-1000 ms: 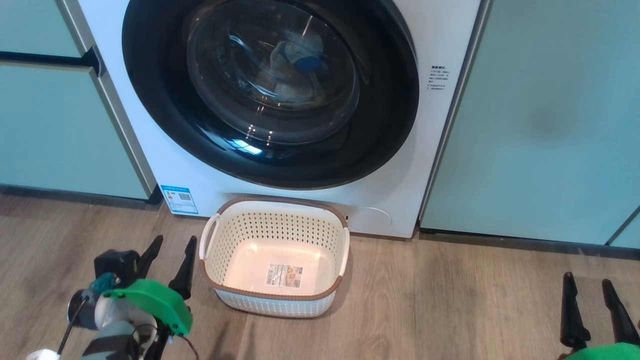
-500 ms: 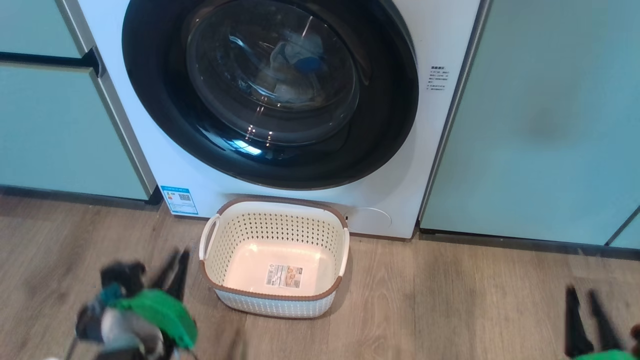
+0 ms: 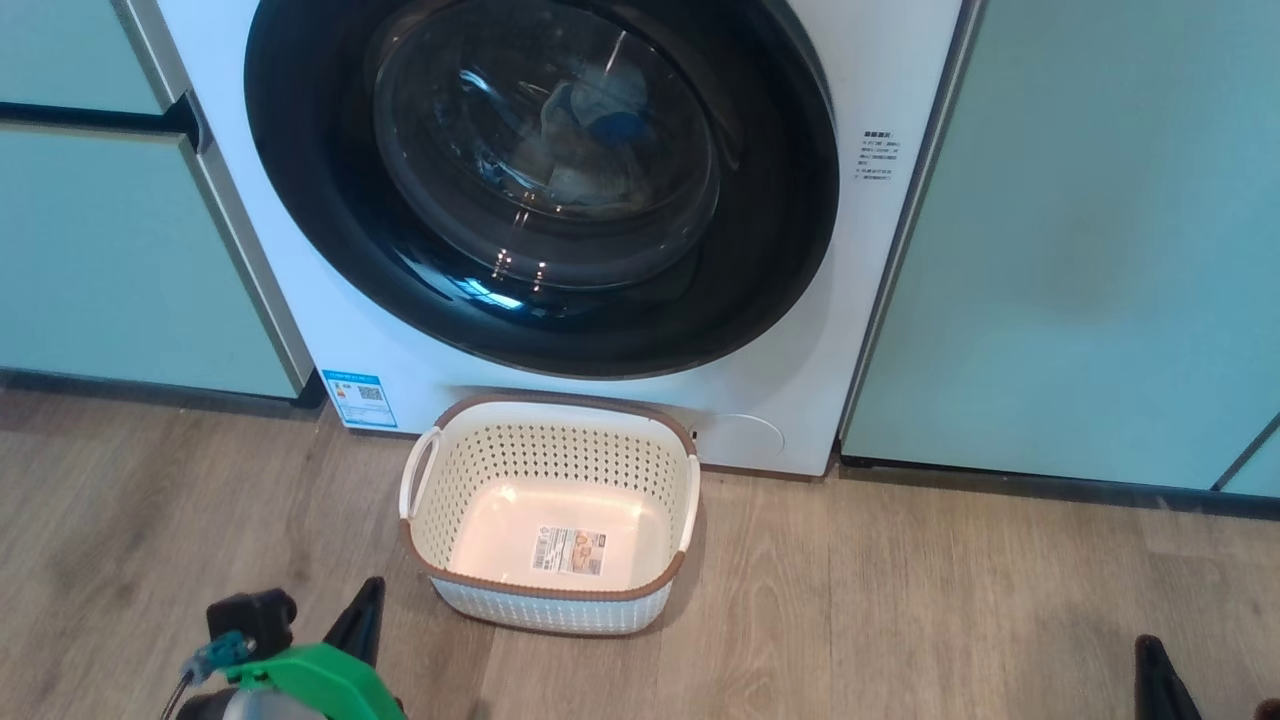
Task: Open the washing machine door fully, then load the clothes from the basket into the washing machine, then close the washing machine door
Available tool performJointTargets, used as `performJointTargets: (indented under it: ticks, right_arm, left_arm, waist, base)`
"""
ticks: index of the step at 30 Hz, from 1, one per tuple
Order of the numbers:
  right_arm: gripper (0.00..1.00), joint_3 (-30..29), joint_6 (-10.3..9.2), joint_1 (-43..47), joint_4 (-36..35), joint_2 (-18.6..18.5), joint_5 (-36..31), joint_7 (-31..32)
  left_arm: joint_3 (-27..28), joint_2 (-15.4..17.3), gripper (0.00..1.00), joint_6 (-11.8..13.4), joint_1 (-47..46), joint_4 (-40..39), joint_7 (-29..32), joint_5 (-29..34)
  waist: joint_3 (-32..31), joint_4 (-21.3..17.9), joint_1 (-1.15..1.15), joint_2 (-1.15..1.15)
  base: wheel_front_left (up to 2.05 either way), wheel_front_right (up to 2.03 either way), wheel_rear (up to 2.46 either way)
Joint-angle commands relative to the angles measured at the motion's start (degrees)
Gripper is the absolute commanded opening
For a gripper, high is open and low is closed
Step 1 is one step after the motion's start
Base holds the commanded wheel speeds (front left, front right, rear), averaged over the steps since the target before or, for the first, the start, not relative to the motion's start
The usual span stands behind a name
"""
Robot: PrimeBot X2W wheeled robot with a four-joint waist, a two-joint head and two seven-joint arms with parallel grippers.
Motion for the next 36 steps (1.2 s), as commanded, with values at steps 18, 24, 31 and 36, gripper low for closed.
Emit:
performJointTargets:
  ticks: [18,24,31,36]
  right_arm:
    - [0.0,-0.3,-0.05,-4.6,-2.9,-0.5,12.3,3.5]
    - [0.0,-0.3,-0.06,-5.2,-3.1,-0.5,16.0,4.5]
    - [0.0,-0.4,-0.07,-5.8,-3.4,-0.6,20.4,5.7]
    - [0.0,-0.4,-0.08,-6.3,-3.6,-0.7,23.5,6.5]
  left_arm:
    - [2.3,-0.3,0.0,0.0,-2.8,-4.8,3.0,-11.3]
    - [2.8,-0.6,0.0,0.0,-2.7,-5.8,4.0,-14.7]
    - [3.4,-1.0,0.0,0.0,-2.6,-6.9,5.2,-18.7]
    - [3.9,-1.3,0.0,0.0,-2.6,-7.7,6.1,-21.6]
  waist:
    - [0.5,0.1,0.0,0.0]
    - [0.6,0.1,0.0,0.0]
    - [0.8,0.1,0.0,0.0]
    - [1.0,0.2,0.0,0.0]
  base:
    - [0.0,0.0,0.0]
    - [0.0,0.0,0.0]
    - [0.0,0.0,0.0]
    - [0.0,0.0,0.0]
